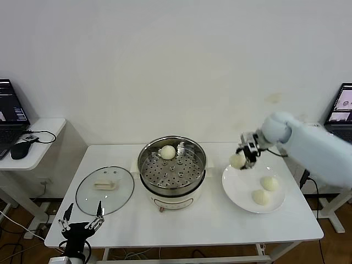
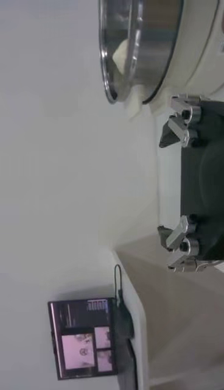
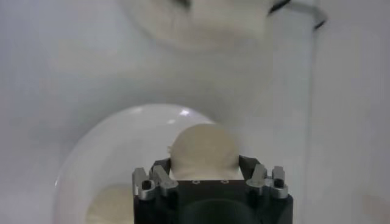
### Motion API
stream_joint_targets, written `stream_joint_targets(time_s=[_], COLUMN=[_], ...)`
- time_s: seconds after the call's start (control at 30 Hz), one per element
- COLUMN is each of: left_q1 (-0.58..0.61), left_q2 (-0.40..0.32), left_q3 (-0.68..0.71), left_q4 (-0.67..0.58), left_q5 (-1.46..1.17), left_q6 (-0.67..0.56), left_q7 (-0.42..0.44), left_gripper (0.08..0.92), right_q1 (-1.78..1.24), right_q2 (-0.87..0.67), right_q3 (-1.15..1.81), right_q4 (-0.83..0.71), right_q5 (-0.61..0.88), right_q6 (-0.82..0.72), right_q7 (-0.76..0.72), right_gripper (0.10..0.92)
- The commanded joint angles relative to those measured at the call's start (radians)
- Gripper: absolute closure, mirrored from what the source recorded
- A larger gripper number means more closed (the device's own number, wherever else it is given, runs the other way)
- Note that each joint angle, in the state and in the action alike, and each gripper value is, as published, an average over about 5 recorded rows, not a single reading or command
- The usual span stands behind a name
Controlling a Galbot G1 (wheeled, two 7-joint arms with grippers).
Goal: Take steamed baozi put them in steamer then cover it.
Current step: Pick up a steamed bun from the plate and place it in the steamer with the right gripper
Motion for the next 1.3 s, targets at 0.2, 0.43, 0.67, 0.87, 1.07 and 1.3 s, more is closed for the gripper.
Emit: stream_joint_targets(time_s=[0.2,0.43,0.67,0.87,1.07,1.3], left_q1=[-0.002,-0.001,-0.003,-0.009,-0.008,-0.006], left_q2=[0.001,0.001,0.001,-0.009,-0.012,-0.010], left_q3=[0.004,-0.004,-0.011,-0.004,-0.003,-0.005], left_q4=[-0.003,-0.003,-0.005,-0.005,-0.009,-0.007], left_q5=[0.000,-0.002,-0.003,-0.003,-0.004,-0.007], left_q6=[-0.003,-0.005,-0.009,-0.009,-0.011,-0.013], left_q7=[-0.002,-0.005,-0.004,-0.004,-0.005,-0.005], left_gripper=[0.177,0.177,0.177,0.177,0.177,0.177], right_q1=[0.369,0.249,0.165,0.106,0.055,0.021], right_q2=[0.188,0.360,0.501,0.566,0.610,0.653], right_q3=[-0.257,-0.235,-0.231,-0.233,-0.225,-0.204], right_q4=[0.163,0.076,-0.022,-0.069,-0.141,-0.220], right_q5=[0.454,0.484,0.502,0.491,0.442,0.406], right_q6=[-0.240,-0.306,-0.354,-0.387,-0.397,-0.396], right_q7=[0.141,0.214,0.287,0.322,0.345,0.357], right_gripper=[0.321,0.321,0.321,0.321,0.321,0.321])
